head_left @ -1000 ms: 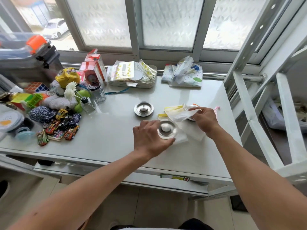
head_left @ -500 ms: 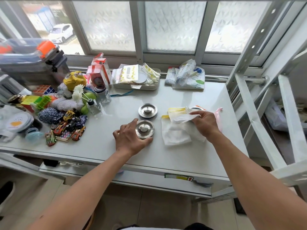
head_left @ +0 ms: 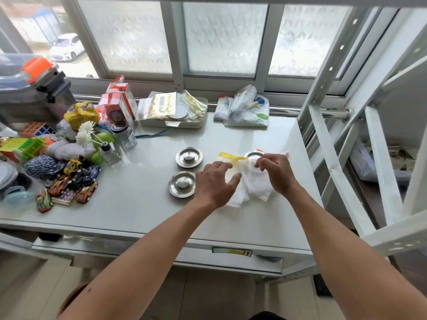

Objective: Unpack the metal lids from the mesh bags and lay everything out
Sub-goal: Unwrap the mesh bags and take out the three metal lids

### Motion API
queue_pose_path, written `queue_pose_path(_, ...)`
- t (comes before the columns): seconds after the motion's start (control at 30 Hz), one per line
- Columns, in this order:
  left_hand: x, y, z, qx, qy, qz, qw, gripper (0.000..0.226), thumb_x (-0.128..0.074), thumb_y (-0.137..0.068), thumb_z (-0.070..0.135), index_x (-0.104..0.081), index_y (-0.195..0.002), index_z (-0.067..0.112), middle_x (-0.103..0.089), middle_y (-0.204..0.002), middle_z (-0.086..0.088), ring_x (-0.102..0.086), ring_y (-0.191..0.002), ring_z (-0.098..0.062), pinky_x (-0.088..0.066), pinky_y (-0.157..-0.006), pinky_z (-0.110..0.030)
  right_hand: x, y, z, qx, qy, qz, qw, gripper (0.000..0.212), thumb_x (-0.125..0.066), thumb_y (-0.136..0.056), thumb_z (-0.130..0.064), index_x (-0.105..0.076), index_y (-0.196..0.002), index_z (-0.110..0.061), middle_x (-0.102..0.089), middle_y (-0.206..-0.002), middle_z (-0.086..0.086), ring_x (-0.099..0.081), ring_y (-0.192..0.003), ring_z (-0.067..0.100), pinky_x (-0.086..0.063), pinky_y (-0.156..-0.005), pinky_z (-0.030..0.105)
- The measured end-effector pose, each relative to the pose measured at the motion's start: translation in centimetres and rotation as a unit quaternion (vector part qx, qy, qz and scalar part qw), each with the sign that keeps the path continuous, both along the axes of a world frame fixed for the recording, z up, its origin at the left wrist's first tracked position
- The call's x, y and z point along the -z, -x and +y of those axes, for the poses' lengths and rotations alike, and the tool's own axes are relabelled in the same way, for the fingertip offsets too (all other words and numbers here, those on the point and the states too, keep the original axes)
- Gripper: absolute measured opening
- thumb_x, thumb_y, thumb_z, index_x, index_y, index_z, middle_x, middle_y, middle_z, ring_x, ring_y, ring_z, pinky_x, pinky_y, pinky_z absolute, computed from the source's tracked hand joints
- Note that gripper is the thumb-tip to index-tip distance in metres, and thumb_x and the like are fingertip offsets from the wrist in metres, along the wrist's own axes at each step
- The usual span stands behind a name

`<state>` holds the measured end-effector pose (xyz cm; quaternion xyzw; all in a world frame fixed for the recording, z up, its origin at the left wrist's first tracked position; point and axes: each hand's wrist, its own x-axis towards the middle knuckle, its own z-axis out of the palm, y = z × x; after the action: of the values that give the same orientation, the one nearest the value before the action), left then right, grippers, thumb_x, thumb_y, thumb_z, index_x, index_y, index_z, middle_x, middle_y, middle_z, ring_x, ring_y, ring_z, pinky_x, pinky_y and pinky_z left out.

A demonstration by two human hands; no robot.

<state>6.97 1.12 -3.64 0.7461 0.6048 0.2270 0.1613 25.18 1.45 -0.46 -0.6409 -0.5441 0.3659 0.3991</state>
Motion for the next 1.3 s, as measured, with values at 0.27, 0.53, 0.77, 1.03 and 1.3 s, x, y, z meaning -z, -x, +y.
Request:
queue_pose_path(0.27, 1.8, 0.0, -1.1, 0.092, 0.015, 0.116, 0.989, 0.048, -0.048, -0.087, 0.059, -0.057, -0.125, 0.032, -0.058, -0.133, 0.008, -0.045, -0.125, -0.017, -0.032, -0.098, -0.043, 1.3, -0.9, 5.4, 0.062, 0.129, -0.317, 0.938, 0.039, -0.04, -0.095, -0.038, -0.063, -0.112, -0.011, -0.065, -0.118, 0.015, -0.048, -0.118, 0.037, -0.044, -0.092, 0.043)
queue_pose_path(0.53, 2.2, 0.2, -1.2, 0.093, 0.001, 0.111, 0.989, 0.045, -0.049, -0.086, 0.059, -0.06, -0.12, 0.031, -0.057, -0.133, 0.011, -0.046, -0.125, -0.015, -0.033, -0.097, -0.043, 1.7, -1.5, 7.0, 0.055, 0.206, -0.281, 0.936, 0.038, -0.07, -0.074, -0.045, -0.071, -0.094, -0.013, -0.071, -0.101, 0.013, -0.059, -0.104, 0.033, -0.053, -0.085, 0.037)
queue_pose_path(0.77, 2.3, 0.3, -1.4, 0.09, 0.016, 0.098, 0.991, 0.045, -0.05, -0.087, 0.058, -0.06, -0.122, 0.032, -0.055, -0.136, 0.012, -0.042, -0.128, -0.014, -0.032, -0.097, -0.042, 0.2, -2.1, 6.2, 0.075, 0.167, -0.193, 0.964, 0.02, -0.06, -0.091, -0.022, -0.067, -0.078, -0.009, -0.064, -0.083, 0.011, -0.057, -0.078, 0.027, -0.04, -0.067, 0.029)
queue_pose_path(1.03, -0.8, 0.8, -0.4, -0.044, 0.039, -0.177, 0.982, 0.035, -0.058, -0.091, 0.041, -0.066, -0.116, 0.018, -0.072, -0.106, 0.0, -0.066, -0.098, -0.017, -0.048, -0.094, -0.04, -0.7, -0.5, 4.5, 0.159, 0.009, -0.092, 0.983, 0.018, -0.062, -0.09, -0.026, -0.062, -0.091, -0.008, -0.061, -0.085, 0.004, -0.056, -0.081, 0.023, -0.04, -0.072, 0.028)
queue_pose_path(1.3, -2.0, 8.6, 0.8, -0.093, 0.131, -0.291, 0.943, 0.027, -0.072, -0.079, 0.038, -0.076, -0.083, 0.012, -0.074, -0.075, -0.005, -0.063, -0.065, -0.011, -0.054, -0.073, -0.034, -0.5, 7.2, 0.5, -0.124, 0.061, 0.0, 0.99, 0.014, -0.069, -0.087, -0.013, -0.064, -0.074, -0.01, -0.06, -0.064, 0.004, -0.051, -0.063, 0.015, -0.042, -0.064, 0.028)
